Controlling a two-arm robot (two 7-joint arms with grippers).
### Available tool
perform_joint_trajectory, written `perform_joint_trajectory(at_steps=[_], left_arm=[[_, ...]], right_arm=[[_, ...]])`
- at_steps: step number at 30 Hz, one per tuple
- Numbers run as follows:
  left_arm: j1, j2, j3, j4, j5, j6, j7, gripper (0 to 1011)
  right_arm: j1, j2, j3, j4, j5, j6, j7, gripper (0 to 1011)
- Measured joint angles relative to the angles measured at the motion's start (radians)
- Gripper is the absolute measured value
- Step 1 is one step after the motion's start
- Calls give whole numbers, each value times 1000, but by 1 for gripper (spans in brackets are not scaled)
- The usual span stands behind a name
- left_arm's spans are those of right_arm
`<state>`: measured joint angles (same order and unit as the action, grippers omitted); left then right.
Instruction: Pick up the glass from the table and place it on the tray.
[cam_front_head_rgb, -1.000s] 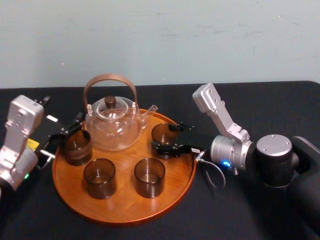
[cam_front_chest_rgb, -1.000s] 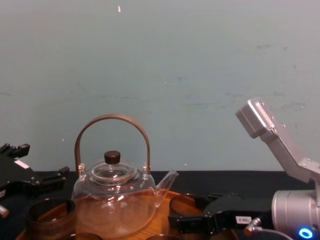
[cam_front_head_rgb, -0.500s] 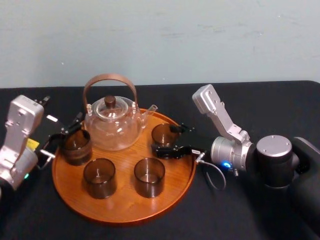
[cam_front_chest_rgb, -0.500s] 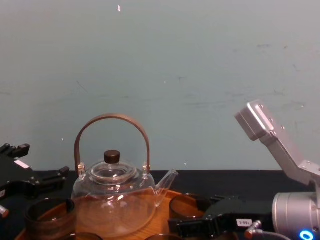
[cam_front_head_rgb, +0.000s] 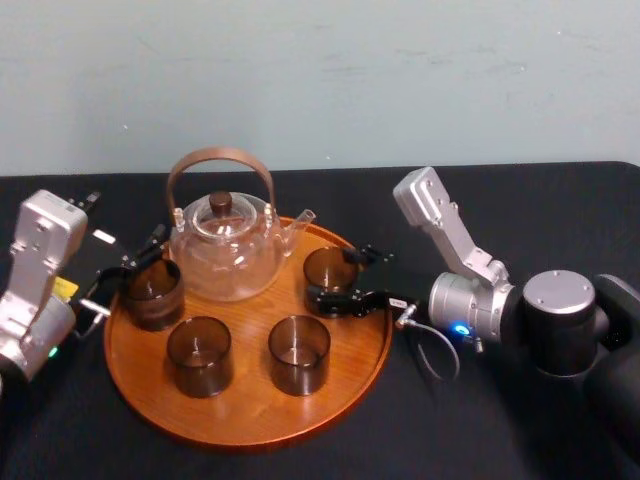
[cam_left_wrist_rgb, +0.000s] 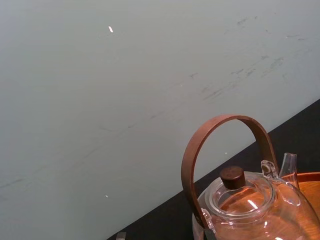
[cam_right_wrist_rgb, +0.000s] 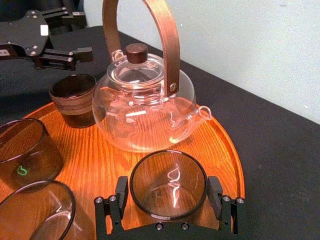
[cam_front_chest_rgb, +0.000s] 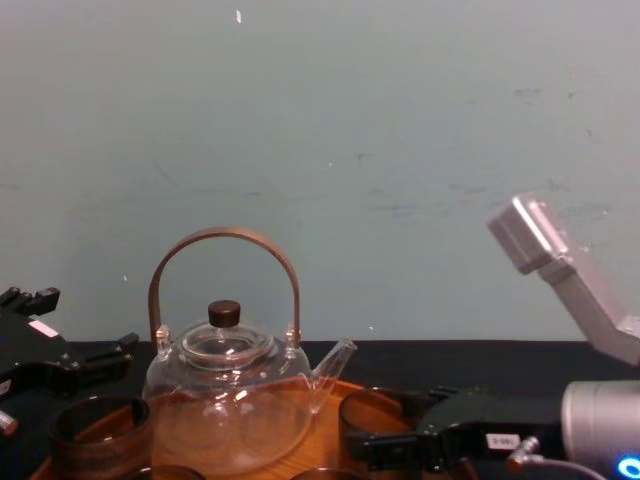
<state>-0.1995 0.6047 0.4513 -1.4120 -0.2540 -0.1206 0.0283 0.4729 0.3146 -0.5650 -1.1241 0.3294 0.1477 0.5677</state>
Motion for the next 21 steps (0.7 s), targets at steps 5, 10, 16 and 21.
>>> perform_joint_trajectory(at_steps=[5,10,16,21], left_arm=[[0,0,0,0,0,0,0,1001],[0,0,0,0,0,0,0,1001],[0,0,0,0,0,0,0,1001],[0,0,0,0,0,0,0,1001]], right_arm=[[-23,26,11,-40,13,9,6,1002],[-56,64,24,-93,26,20,5,1002],[-96,108,49,-152,44,31,-12,1002],[-131,146,71,-205,60,37,-20,1002]])
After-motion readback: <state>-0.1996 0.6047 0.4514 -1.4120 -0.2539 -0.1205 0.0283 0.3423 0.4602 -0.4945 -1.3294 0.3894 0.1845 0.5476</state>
